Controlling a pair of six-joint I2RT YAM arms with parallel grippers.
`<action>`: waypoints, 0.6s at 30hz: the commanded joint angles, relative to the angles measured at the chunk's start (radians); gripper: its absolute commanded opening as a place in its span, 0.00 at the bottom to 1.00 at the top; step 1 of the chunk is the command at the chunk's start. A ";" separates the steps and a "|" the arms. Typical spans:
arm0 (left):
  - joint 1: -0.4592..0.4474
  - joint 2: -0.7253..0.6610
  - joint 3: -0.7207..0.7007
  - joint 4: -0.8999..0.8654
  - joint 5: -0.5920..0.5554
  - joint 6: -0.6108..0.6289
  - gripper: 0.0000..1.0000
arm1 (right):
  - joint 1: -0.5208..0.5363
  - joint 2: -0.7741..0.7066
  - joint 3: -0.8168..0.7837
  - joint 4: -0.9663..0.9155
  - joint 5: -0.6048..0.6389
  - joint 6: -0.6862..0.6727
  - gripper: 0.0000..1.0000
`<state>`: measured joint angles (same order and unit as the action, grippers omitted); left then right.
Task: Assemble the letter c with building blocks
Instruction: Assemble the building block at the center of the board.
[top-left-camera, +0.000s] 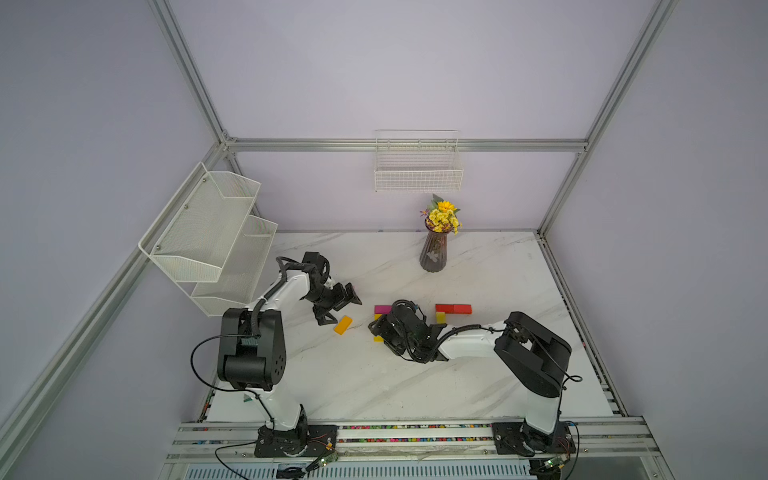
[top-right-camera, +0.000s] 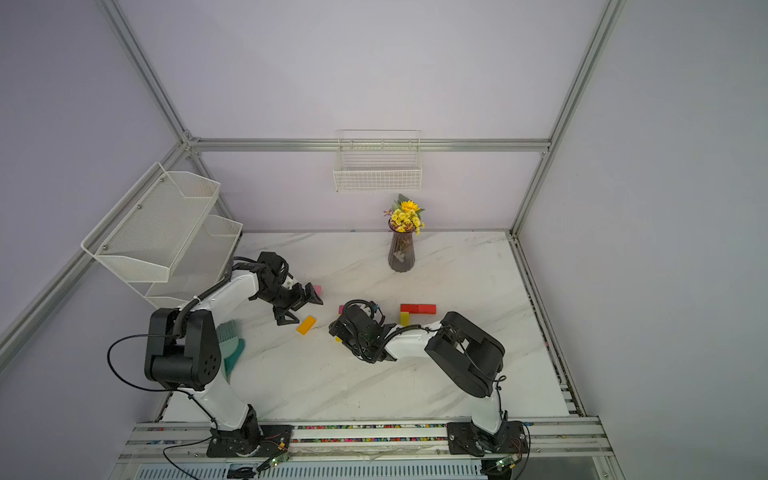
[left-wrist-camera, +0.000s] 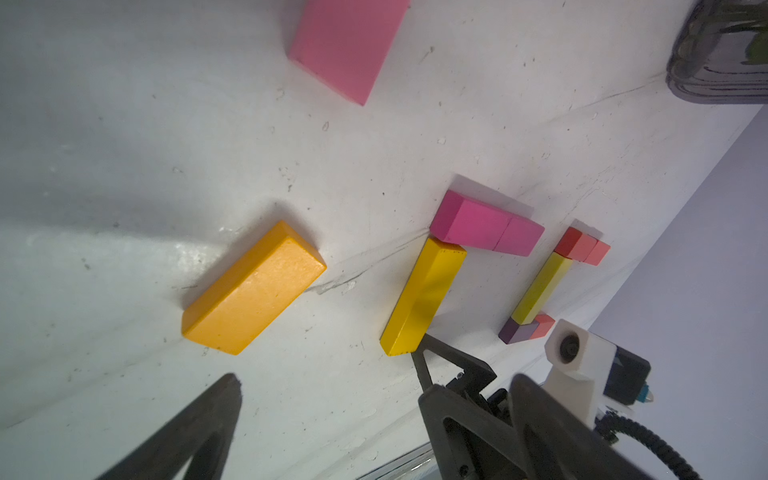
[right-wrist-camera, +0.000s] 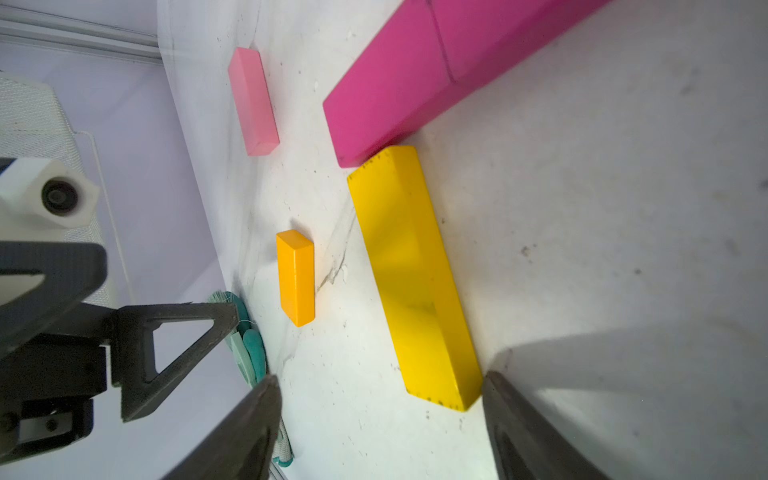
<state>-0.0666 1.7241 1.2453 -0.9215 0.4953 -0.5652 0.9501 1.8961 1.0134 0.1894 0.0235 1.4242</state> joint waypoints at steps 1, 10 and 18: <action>0.006 -0.020 0.010 0.004 0.032 0.002 1.00 | 0.005 0.002 -0.004 -0.011 0.025 0.030 0.78; -0.001 -0.073 -0.070 0.029 0.068 -0.033 1.00 | -0.021 -0.058 -0.073 -0.011 0.044 0.042 0.78; -0.079 -0.194 -0.263 0.182 0.093 -0.213 1.00 | -0.098 -0.135 -0.076 -0.028 -0.027 -0.021 0.78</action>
<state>-0.1101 1.5921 1.0176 -0.8272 0.5503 -0.6792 0.8783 1.8091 0.9432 0.1768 0.0242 1.4223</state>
